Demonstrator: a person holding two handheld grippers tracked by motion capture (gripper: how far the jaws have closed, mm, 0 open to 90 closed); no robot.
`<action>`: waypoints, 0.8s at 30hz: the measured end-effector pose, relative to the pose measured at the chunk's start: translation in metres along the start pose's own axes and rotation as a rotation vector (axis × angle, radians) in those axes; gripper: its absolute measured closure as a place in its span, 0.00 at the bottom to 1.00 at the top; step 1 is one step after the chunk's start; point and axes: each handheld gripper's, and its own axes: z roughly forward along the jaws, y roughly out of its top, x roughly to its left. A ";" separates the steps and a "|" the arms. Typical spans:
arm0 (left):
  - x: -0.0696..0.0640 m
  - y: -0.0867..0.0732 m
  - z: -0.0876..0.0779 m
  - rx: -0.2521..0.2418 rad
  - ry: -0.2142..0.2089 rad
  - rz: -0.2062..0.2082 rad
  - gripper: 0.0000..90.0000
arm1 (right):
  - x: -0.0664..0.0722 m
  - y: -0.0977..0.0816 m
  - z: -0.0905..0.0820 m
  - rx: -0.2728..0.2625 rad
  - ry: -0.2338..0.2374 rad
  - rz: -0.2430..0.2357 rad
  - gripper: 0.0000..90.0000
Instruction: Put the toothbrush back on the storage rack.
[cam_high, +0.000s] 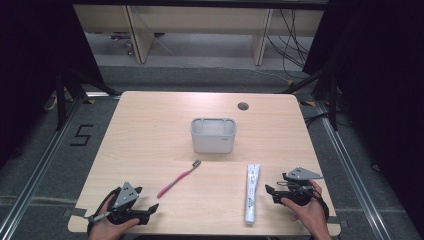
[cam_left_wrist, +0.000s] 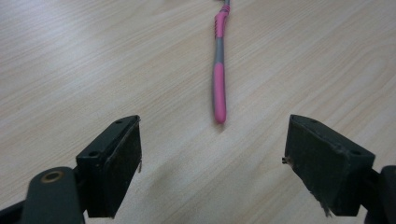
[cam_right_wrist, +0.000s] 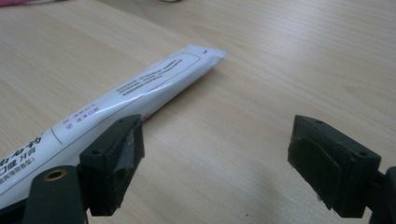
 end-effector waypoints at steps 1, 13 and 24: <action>0.000 0.000 0.000 -0.001 0.001 0.000 0.20 | 0.003 0.000 0.000 0.014 0.005 0.029 0.21; 0.000 0.000 -0.001 -0.007 0.003 0.004 0.21 | -0.002 -0.001 0.001 -0.001 0.012 0.021 0.23; 0.001 0.003 -0.002 -0.019 -0.018 -0.003 0.37 | -0.002 0.000 0.002 0.002 0.011 0.010 0.25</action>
